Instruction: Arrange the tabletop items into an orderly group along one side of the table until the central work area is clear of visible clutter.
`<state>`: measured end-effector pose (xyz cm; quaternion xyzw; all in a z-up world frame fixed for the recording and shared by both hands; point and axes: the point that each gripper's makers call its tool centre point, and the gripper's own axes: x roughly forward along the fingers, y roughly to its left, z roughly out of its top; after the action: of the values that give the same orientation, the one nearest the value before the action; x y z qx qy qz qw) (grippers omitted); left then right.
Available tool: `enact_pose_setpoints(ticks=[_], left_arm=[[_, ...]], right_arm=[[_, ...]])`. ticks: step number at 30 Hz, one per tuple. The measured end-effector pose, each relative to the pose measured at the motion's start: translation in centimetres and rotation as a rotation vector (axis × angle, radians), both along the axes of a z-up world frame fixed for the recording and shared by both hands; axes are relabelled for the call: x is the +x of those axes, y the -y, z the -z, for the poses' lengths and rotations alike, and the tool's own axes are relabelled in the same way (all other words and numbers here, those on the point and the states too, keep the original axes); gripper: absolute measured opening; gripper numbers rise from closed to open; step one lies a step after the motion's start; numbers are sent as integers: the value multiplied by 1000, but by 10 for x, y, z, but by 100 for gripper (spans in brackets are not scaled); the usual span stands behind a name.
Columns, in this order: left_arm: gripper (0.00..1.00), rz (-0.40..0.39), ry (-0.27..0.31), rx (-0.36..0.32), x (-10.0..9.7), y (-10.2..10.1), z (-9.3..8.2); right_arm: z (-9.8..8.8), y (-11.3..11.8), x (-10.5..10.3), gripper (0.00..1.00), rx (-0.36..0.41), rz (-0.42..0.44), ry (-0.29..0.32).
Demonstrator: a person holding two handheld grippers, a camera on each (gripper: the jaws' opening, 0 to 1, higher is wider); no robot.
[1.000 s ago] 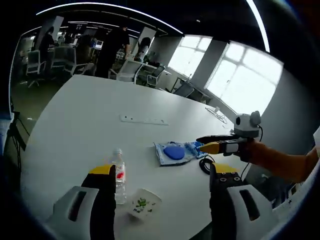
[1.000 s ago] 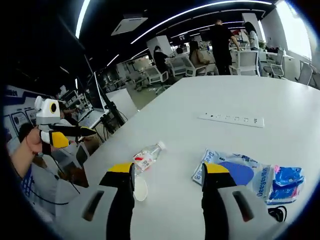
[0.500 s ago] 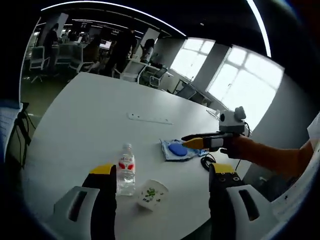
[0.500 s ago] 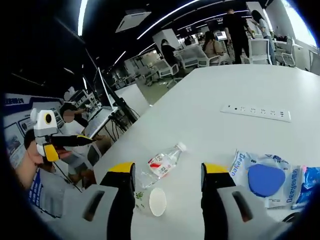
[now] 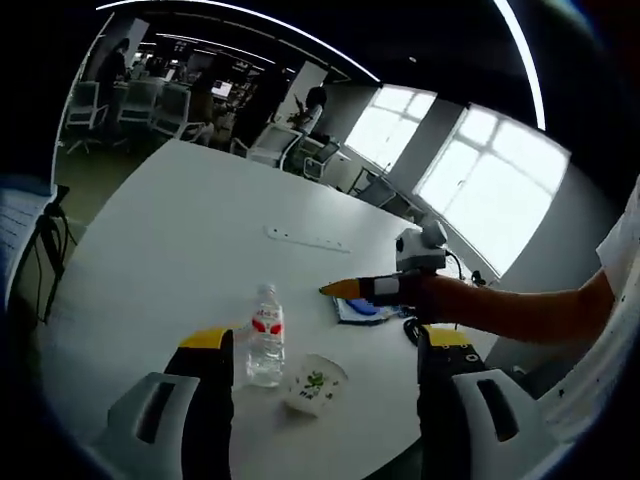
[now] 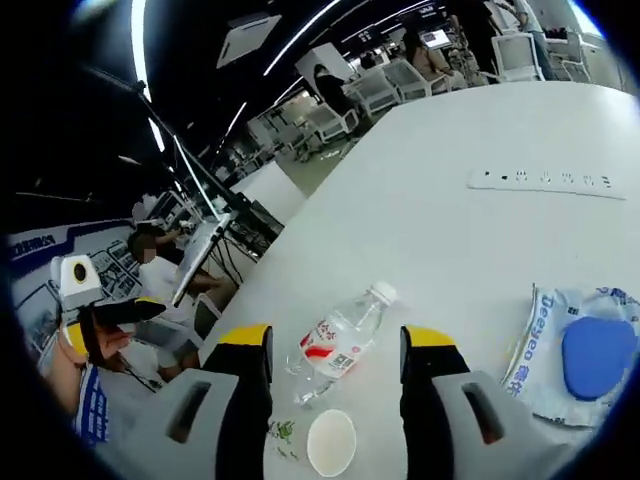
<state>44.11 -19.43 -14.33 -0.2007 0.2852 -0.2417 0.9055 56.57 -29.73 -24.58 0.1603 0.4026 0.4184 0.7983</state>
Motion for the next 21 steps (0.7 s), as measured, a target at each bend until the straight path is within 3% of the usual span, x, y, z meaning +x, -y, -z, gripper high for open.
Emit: enact_pose_setpoints(ticks=[6, 13, 21], left_arm=[[75, 2, 2, -17, 2, -6, 5], [75, -12, 1, -31, 8, -15, 13], [75, -8, -2, -39, 13, -21, 23]], right_arm=[[21, -15, 18, 49, 33, 33, -76], [43, -29, 30, 46, 133, 119, -251], [57, -38, 34, 44, 169, 148, -310]])
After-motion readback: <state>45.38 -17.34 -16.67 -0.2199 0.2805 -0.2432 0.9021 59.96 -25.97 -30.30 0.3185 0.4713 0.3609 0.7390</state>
